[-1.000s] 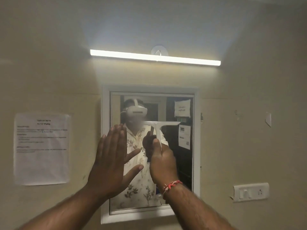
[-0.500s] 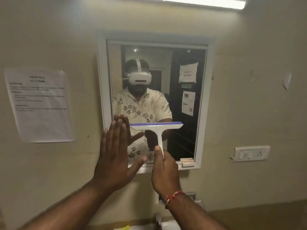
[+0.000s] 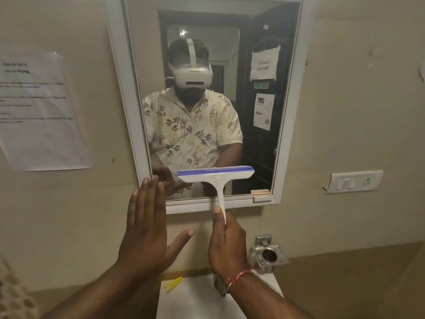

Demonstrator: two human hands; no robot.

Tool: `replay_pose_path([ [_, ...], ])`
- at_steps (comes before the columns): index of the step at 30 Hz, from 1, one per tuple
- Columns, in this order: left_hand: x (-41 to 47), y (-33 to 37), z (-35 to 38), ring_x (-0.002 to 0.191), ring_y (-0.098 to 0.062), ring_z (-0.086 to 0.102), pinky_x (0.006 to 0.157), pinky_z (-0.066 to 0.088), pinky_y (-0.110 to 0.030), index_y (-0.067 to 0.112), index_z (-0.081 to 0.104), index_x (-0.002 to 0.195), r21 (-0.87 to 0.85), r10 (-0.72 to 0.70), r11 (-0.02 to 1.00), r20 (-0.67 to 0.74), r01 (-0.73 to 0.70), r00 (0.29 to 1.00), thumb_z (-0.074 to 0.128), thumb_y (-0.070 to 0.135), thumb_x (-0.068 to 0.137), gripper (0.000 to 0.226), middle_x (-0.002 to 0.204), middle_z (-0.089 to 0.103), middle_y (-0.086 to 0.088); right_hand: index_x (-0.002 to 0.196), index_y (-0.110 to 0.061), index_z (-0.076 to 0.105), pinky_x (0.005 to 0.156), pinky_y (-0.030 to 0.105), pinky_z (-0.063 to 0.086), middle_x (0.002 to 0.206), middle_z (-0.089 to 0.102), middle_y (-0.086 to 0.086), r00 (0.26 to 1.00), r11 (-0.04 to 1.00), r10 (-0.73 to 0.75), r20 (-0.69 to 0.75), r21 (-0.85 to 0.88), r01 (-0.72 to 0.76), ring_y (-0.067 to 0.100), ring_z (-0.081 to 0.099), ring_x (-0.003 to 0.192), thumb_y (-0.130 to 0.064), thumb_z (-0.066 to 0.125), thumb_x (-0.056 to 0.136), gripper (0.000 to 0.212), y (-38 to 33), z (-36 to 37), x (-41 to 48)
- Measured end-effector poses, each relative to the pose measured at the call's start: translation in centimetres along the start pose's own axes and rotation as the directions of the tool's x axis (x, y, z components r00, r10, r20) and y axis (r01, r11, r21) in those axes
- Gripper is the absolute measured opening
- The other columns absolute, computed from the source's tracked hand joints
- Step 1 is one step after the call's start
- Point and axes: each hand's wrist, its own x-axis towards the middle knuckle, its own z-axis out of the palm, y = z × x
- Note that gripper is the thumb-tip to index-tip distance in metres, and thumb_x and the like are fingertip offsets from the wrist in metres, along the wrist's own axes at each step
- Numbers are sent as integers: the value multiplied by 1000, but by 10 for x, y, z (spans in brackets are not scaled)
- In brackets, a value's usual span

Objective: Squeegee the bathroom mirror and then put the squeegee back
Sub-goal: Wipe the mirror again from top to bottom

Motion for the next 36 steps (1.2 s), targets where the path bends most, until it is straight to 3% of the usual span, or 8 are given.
replay_pose_path([
  [3,-7,1,2,180,-40,2,145,4,-60,-4,9,181,-5,12,1000,-8,-12,1000,42,83,104,120,193,-1,-19,82,-26,64,55,15,46,68,65,-17,999,999,42,20,25,-43,3,59,62,-61,39,104,49,13,3,-10],
  [7,-13,0,4,180,-40,4,146,6,-59,-4,12,180,-13,0,1000,-19,0,1000,40,83,105,118,193,3,-19,83,-29,63,62,10,48,67,64,-29,993,996,89,74,3,-90,-3,61,67,-54,40,107,41,34,0,-26],
  [13,-27,4,12,180,-42,8,145,8,-60,-6,17,179,-6,5,1000,-22,-5,1000,41,81,106,116,192,7,-21,78,-27,59,57,21,40,64,59,-19,995,996,84,57,-43,-82,7,52,60,-62,37,104,49,46,0,-31],
  [22,-29,6,3,179,-44,13,143,15,-65,-7,20,178,0,16,1000,-41,-16,999,40,81,108,115,191,11,-23,78,-34,61,59,32,44,60,57,-11,995,996,87,48,11,-87,7,50,57,-70,38,101,49,38,-4,-32],
  [26,-18,6,-9,179,-44,10,142,15,-66,-6,16,179,8,8,1000,-40,-7,999,38,84,107,117,192,6,-22,76,-42,62,60,35,46,59,56,-8,1000,998,7,20,70,-8,10,51,57,-66,40,108,46,3,-20,-14],
  [30,17,9,-31,180,-42,6,142,16,-68,-5,12,180,-8,10,1000,-111,-11,994,42,83,106,119,193,3,-21,76,-41,61,60,14,43,63,61,-21,993,985,-118,13,131,116,0,55,63,-54,40,112,44,-65,-47,30],
  [33,53,13,-52,180,-40,2,143,8,-62,-1,7,182,-26,18,999,-175,-23,984,44,83,105,120,193,-2,-19,82,-36,58,60,8,45,64,63,-29,978,972,-206,28,118,201,-7,61,66,-46,40,117,40,-118,-66,63],
  [36,86,19,-71,180,-43,5,141,12,-65,-1,9,182,-23,54,998,-232,-61,971,51,80,102,121,193,-2,-20,83,-34,62,67,19,51,70,68,-24,963,960,-270,5,80,269,-8,65,73,-51,40,116,43,-169,-75,91],
])
